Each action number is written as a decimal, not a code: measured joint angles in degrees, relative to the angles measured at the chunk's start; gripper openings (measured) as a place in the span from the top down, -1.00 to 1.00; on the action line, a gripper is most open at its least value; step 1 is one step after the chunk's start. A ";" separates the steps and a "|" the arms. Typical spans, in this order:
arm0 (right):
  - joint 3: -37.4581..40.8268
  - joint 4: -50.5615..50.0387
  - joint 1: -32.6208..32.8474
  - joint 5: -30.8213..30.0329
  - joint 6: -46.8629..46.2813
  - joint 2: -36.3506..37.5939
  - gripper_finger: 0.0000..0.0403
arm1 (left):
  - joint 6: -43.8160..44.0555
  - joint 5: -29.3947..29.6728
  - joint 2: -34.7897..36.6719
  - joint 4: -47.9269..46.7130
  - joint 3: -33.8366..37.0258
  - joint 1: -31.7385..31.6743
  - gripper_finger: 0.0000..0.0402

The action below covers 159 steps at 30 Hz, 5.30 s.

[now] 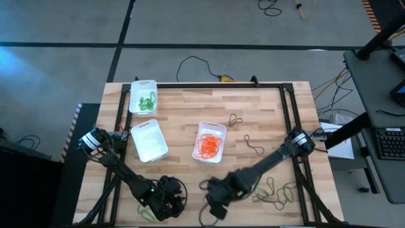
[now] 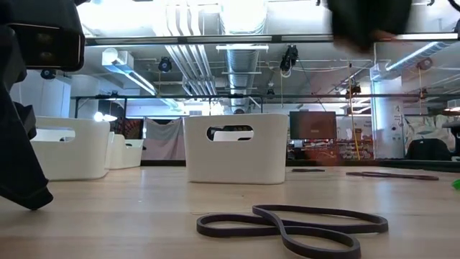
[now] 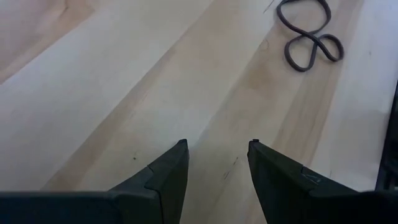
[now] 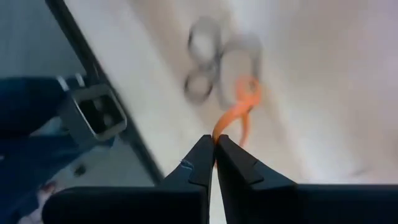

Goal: Sort rubber bands into baskets
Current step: Put the orange rubber band into the bottom right white bin, then put the green rubber band into the top white bin

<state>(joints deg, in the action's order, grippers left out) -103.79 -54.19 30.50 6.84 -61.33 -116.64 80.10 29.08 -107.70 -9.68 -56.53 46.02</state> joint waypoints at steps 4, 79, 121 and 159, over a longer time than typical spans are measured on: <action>-8.37 -8.17 -4.23 -6.27 7.76 0.63 0.94 | 0.13 -0.02 0.00 -0.32 -0.02 0.00 0.24; -24.41 -23.67 0.37 -31.42 11.32 1.66 -0.25 | 9.33 -29.53 8.54 -14.47 -0.10 2.86 0.26; -30.92 -27.04 -0.82 -32.16 13.78 9.14 -0.15 | 6.37 -8.66 11.41 -44.29 -11.85 0.40 1.00; -30.66 -27.86 -4.66 -39.01 24.12 13.27 -0.16 | -68.32 -10.58 21.33 -46.25 -8.28 -97.94 1.00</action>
<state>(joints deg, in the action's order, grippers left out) -134.45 -82.05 25.84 -32.17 -37.21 -103.37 11.78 18.50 -86.37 -55.93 -64.82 -51.92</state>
